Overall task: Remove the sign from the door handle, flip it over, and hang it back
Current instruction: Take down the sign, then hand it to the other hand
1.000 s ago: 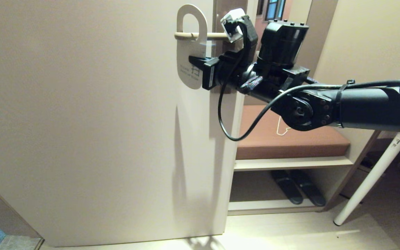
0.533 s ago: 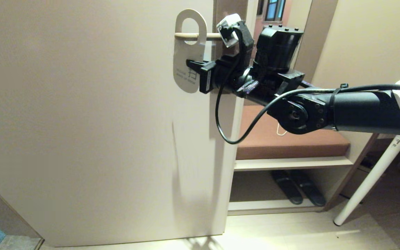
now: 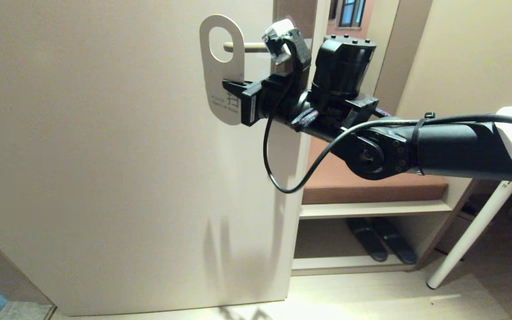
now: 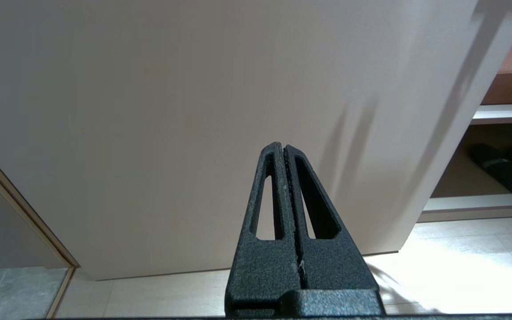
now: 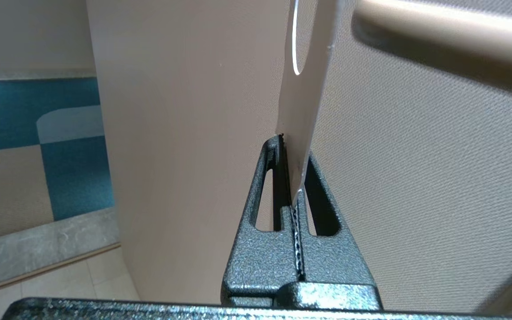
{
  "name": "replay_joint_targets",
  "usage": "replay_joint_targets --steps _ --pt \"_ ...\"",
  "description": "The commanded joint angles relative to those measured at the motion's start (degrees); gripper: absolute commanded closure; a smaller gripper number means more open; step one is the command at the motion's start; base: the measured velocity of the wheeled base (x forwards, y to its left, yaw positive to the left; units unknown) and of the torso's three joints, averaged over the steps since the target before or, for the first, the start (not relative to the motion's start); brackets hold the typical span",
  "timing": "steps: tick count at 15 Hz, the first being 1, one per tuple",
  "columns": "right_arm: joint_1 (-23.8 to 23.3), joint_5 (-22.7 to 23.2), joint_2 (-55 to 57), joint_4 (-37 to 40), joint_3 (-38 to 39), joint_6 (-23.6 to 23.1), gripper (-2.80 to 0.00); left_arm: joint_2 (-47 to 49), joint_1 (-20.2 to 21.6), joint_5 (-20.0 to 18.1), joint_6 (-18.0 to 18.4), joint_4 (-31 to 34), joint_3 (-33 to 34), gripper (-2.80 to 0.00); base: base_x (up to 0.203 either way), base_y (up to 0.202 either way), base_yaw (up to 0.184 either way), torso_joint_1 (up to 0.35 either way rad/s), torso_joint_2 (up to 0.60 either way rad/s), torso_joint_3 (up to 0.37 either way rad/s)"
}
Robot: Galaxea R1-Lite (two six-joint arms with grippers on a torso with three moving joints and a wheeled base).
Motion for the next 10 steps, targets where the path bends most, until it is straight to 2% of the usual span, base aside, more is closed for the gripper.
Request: replay_joint_targets --steps 1,6,10 --pt "0.3 0.4 0.1 -0.4 0.6 0.2 0.00 0.0 0.0 0.1 0.0 0.0 0.0 0.00 0.000 0.000 0.000 0.000 0.00 0.000" --pt "0.3 7.8 -5.3 -0.3 8.6 0.8 0.00 0.0 0.0 0.1 0.0 0.0 0.0 0.00 0.000 0.000 0.000 0.000 0.00 0.000" --pt "0.2 8.7 -12.3 -0.3 18.4 0.8 0.00 0.0 0.0 0.1 0.0 0.0 0.0 0.00 0.000 0.000 0.000 0.000 0.00 0.000"
